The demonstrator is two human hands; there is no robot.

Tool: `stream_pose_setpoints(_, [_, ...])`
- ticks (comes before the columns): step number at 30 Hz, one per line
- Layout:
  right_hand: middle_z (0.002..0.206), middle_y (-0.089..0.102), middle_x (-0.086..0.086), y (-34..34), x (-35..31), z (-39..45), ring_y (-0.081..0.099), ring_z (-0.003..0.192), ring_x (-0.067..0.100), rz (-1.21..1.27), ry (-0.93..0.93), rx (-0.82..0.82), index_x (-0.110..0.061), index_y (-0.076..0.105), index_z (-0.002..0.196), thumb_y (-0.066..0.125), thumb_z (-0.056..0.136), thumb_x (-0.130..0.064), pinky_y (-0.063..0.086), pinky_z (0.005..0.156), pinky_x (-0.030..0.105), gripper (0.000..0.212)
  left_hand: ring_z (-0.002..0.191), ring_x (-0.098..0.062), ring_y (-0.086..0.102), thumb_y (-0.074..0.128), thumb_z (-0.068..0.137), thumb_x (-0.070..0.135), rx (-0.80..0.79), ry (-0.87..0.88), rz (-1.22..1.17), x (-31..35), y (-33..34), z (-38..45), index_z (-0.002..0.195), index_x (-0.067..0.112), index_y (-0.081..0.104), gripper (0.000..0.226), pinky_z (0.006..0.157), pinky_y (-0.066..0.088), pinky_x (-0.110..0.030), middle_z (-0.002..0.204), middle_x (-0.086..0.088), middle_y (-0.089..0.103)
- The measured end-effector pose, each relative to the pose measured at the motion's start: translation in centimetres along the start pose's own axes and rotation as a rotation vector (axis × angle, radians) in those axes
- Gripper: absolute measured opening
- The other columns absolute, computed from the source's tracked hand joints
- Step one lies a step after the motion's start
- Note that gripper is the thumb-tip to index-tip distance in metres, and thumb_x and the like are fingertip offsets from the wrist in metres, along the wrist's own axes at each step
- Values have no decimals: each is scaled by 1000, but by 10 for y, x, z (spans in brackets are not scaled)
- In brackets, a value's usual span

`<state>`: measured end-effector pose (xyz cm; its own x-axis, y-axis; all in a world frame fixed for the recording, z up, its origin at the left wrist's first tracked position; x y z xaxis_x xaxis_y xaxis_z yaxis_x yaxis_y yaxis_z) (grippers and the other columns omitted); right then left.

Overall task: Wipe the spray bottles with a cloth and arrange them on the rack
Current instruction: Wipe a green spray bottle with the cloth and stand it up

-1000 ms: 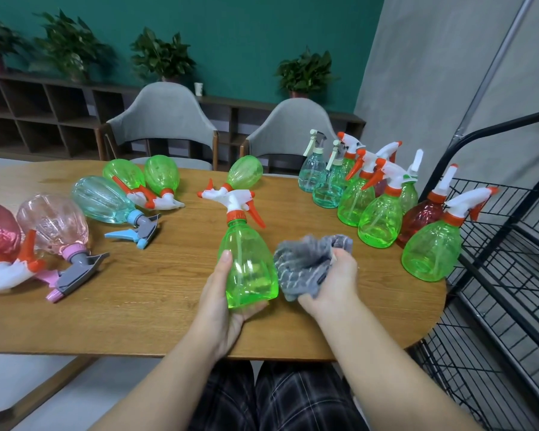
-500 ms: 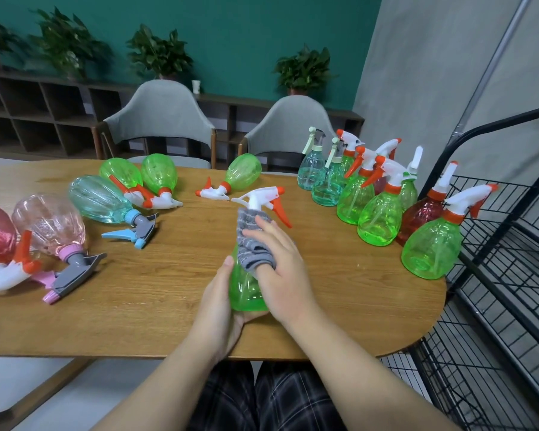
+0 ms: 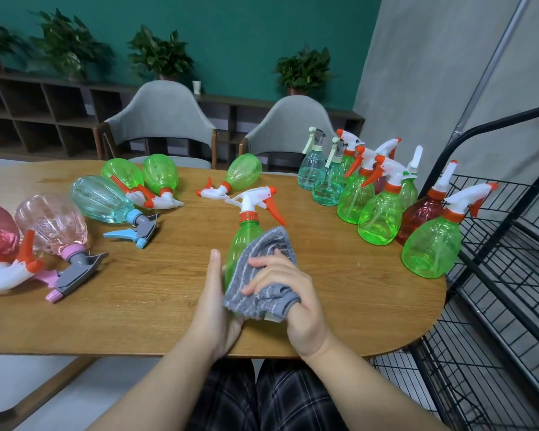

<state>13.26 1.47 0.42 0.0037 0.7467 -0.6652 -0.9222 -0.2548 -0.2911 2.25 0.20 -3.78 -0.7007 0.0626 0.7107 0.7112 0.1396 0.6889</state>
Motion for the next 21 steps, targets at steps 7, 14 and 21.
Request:
stream_pose_setpoints(7, [52,58,4,-25,4,3,57,56,21,828,738,594,-11,56,60,36,92,-17,46,67,32,39,86,-21,72,53,78,53,29,47,0,1,0,2,119,15,64,57,67,61,-37,108,-12,73])
stream_pose_setpoints(14, [97,72,15,-15,-1,20,69,90,29,690,785,508,-4,66,104,47,98,-27,54,79,39,31,101,-24,70,45,84,56,-15,9,31,1,3,0,131,13,58,65,72,60,-38,120,-14,69])
stream_pose_setpoints(21, [142,34,-25,1,-5,22,17,141,-1,-122,322,20,-36,57,120,44,74,-22,10,116,21,50,108,-23,68,40,90,49,-48,53,12,1,4,-1,129,17,59,54,70,60,-40,122,-11,68])
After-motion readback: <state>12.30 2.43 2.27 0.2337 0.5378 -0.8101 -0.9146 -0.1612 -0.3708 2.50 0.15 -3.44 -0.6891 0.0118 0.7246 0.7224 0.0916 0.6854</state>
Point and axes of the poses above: each hand's wrist, its own z-axis towards the middle knuckle, its own y-axis out of the palm, x = y × z, the point moved 3 cm from there along z, towards the middle knuckle
